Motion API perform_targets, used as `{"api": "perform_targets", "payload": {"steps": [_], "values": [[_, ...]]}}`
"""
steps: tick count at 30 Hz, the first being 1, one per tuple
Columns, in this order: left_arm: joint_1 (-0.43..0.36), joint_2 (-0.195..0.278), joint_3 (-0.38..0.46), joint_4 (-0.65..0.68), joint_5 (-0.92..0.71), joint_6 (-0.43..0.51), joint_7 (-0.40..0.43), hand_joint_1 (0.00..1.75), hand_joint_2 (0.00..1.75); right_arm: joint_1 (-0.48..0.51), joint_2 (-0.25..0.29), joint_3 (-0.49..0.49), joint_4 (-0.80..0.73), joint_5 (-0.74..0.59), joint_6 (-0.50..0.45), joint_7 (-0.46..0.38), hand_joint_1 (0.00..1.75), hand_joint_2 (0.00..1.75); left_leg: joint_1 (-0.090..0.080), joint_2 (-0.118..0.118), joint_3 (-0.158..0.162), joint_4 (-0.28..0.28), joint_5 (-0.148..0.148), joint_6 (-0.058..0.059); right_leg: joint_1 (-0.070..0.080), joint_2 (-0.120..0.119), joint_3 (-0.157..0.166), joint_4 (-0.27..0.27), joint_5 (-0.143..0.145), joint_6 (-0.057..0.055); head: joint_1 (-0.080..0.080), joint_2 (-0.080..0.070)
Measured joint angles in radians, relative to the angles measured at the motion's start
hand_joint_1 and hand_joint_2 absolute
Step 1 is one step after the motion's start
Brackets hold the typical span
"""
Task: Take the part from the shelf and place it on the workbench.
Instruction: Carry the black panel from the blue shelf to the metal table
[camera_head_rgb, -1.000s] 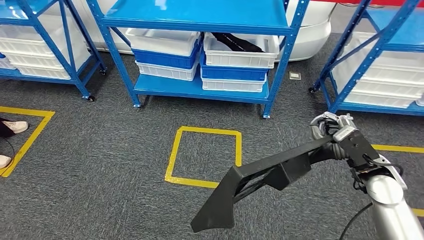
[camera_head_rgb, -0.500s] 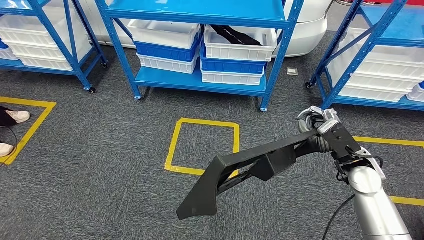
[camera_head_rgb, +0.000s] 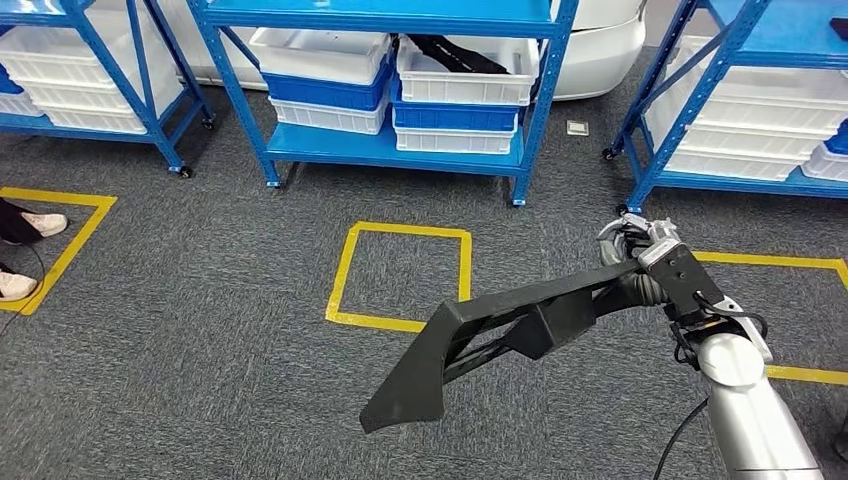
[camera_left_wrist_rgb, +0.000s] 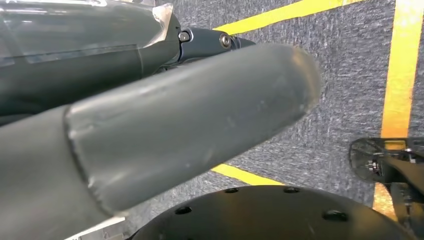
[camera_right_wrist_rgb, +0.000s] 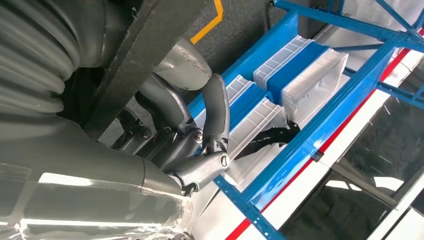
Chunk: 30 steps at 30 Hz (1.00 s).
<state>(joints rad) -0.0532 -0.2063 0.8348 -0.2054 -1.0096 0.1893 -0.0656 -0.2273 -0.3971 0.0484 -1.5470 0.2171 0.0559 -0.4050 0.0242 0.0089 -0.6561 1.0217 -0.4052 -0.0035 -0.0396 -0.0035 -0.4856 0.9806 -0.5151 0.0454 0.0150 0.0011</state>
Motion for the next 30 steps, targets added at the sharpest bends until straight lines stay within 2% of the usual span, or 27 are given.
{"api": "perform_targets", "payload": {"steps": [1,3,4,5,6,7,9,10,11,13,15,16,18,19,20,21,22,23,24,25,26,28,30], "values": [[0.000,0.000,0.002,0.000,0.000,0.000,0.000,0.00,0.00,-0.001,0.000,0.000,0.001,-0.003,0.007,-0.001,1.75,1.75,0.002,-0.001,-0.018,0.045,-0.043,-0.002,-0.001,0.000,-0.007,0.000,0.009,-0.015,-0.004,0.000],[0.001,0.000,0.005,0.000,0.001,0.000,0.000,0.00,0.00,-0.002,-0.002,0.000,0.002,-0.011,0.025,-0.004,1.75,1.75,0.002,-0.005,-0.064,0.182,-0.138,-0.004,0.006,-0.001,-0.025,0.001,0.026,-0.038,-0.008,0.000],[0.001,0.000,0.007,0.000,0.001,0.000,0.000,0.00,0.00,-0.001,-0.003,0.000,0.004,-0.017,0.034,-0.005,1.75,1.75,0.002,-0.006,-0.080,0.243,-0.164,-0.004,0.010,-0.001,-0.034,0.002,0.033,-0.042,-0.009,0.000],[0.001,0.000,0.009,0.000,0.001,0.000,0.000,0.00,0.00,-0.001,-0.004,0.000,0.006,-0.022,0.042,-0.007,1.75,1.75,0.002,-0.007,-0.079,0.271,-0.168,-0.003,0.013,0.000,-0.042,0.002,0.039,-0.043,-0.009,0.000],[0.001,0.000,0.010,0.000,0.001,0.000,0.000,0.00,0.00,-0.001,-0.006,-0.001,0.008,-0.027,0.048,-0.008,1.75,1.75,0.002,-0.007,-0.060,0.263,-0.157,-0.001,0.015,0.000,-0.049,0.003,0.043,-0.041,-0.009,0.000],[0.001,0.000,0.012,0.000,0.001,0.000,0.000,0.00,0.00,-0.001,-0.008,-0.002,0.009,-0.032,0.052,-0.010,1.75,1.75,0.002,-0.007,-0.021,0.215,-0.134,0.002,0.016,0.001,-0.053,0.004,0.047,-0.038,-0.009,0.000],[0.001,0.001,0.013,0.000,0.000,0.000,0.000,0.00,0.00,0.000,-0.014,-0.006,0.009,-0.038,0.055,-0.013,1.75,1.75,0.001,-0.009,0.080,0.071,-0.099,0.013,0.019,0.001,-0.058,0.007,0.052,-0.032,-0.009,0.000],[0.000,0.001,0.013,0.000,-0.001,-0.001,0.000,0.00,0.00,0.002,-0.016,-0.008,0.009,-0.040,0.055,-0.016,1.75,1.75,-0.001,-0.011,0.114,0.017,-0.091,0.018,0.022,0.001,-0.060,0.008,0.055,-0.027,-0.009,0.000],[0.000,0.002,0.013,0.000,-0.001,-0.001,0.000,0.00,0.00,0.004,-0.018,-0.011,0.008,-0.041,0.055,-0.018,1.75,1.75,-0.004,-0.012,0.131,-0.012,-0.091,0.022,0.024,0.000,-0.062,0.009,0.059,-0.021,-0.008,0.000],[0.000,0.001,0.013,0.000,-0.002,-0.002,0.000,0.00,0.00,0.013,-0.022,-0.018,0.002,-0.045,0.054,-0.024,1.75,1.75,-0.008,-0.011,0.128,-0.023,-0.086,0.029,0.028,0.000,-0.068,0.006,0.068,-0.006,-0.006,0.000],[0.000,0.000,0.013,0.000,-0.003,-0.003,0.000,0.00,0.00,0.022,-0.028,-0.026,-0.006,-0.047,0.053,-0.028,1.75,1.75,-0.009,-0.007,0.122,-0.035,-0.071,0.042,0.028,-0.001,-0.084,0.027,0.053,0.000,-0.005,0.000],[0.000,0.000,0.013,0.000,-0.003,-0.004,0.000,0.00,0.00,0.026,-0.031,-0.030,-0.009,-0.048,0.053,-0.029,1.75,1.75,-0.009,-0.005,0.117,-0.041,-0.062,0.049,0.028,0.000,-0.102,0.065,0.028,-0.002,-0.003,0.000],[0.000,0.000,0.013,0.000,-0.003,-0.004,0.000,0.00,0.00,0.032,-0.034,-0.034,-0.010,-0.049,0.053,-0.029,1.75,1.75,-0.010,-0.002,0.102,-0.044,-0.048,0.057,0.024,0.000,-0.156,0.194,-0.042,-0.010,0.001,0.000],[0.000,0.000,0.013,0.000,-0.003,-0.005,0.000,0.00,0.00,0.037,-0.034,-0.035,-0.010,-0.049,0.053,-0.029,1.75,1.75,-0.011,-0.001,0.093,-0.043,-0.042,0.057,0.023,0.001,-0.180,0.258,-0.070,-0.008,0.002,0.000],[0.000,0.000,0.013,0.000,-0.003,-0.006,0.000,0.00,0.00,0.041,-0.034,-0.037,-0.010,-0.048,0.052,-0.030,1.75,1.75,-0.012,-0.001,0.084,-0.043,-0.035,0.057,0.023,0.001,-0.188,0.292,-0.084,-0.003,0.004,0.000],[0.000,0.000,0.013,0.000,-0.003,-0.007,0.000,0.00,0.00,0.046,-0.034,-0.038,-0.011,-0.048,0.051,-0.031,1.75,1.75,-0.013,-0.001,0.077,-0.043,-0.029,0.057,0.023,0.001,-0.174,0.285,-0.082,0.004,0.004,0.000],[0.000,-0.001,0.013,0.000,-0.003,-0.009,0.000,0.00,0.00,0.051,-0.034,-0.041,-0.014,-0.047,0.049,-0.032,1.75,1.75,-0.013,-0.001,0.070,-0.042,-0.023,0.055,0.023,0.000,-0.136,0.233,-0.065,0.012,0.005,0.000],[0.000,-0.001,0.013,0.000,-0.003,-0.013,-0.001,0.00,0.00,0.055,-0.034,-0.045,-0.019,-0.047,0.047,-0.033,1.75,1.75,-0.013,-0.001,0.065,-0.041,-0.018,0.052,0.023,0.000,-0.083,0.151,-0.043,0.019,0.006,0.000],[0.000,-0.001,0.013,0.000,-0.004,-0.016,-0.002,0.00,0.00,0.058,-0.035,-0.049,-0.025,-0.047,0.045,-0.034,1.75,1.75,-0.014,-0.001,0.061,-0.040,-0.013,0.049,0.022,-0.001,-0.036,0.071,-0.025,0.020,0.007,0.000],[0.000,-0.001,0.013,0.000,-0.005,-0.019,-0.004,0.00,0.00,0.063,-0.036,-0.053,-0.033,-0.047,0.043,-0.035,1.75,1.75,-0.016,-0.001,0.058,-0.039,-0.009,0.044,0.026,-0.001,-0.005,0.011,-0.010,0.016,0.009,0.000],[0.000,-0.001,0.013,0.000,-0.005,-0.022,-0.006,0.00,0.00,0.068,-0.037,-0.057,-0.041,-0.047,0.042,-0.036,1.75,1.75,-0.018,-0.001,0.056,-0.038,-0.005,0.039,0.029,0.000,0.009,-0.019,-0.002,0.009,0.009,0.000],[0.000,0.000,0.013,0.000,-0.006,-0.026,-0.010,0.00,0.00,0.079,-0.039,-0.065,-0.051,-0.047,0.040,-0.037,1.75,1.75,-0.022,0.000,0.054,-0.038,0.004,0.029,0.034,0.001,0.002,-0.021,0.008,-0.006,0.009,0.000],[0.000,0.000,0.013,0.000,-0.006,-0.028,-0.011,0.00,0.00,0.082,-0.038,-0.069,-0.055,-0.044,0.044,-0.036,1.75,1.75,-0.020,-0.002,0.043,-0.022,-0.010,0.020,0.023,0.001,-0.003,-0.019,0.021,-0.022,0.006,0.000]]}}
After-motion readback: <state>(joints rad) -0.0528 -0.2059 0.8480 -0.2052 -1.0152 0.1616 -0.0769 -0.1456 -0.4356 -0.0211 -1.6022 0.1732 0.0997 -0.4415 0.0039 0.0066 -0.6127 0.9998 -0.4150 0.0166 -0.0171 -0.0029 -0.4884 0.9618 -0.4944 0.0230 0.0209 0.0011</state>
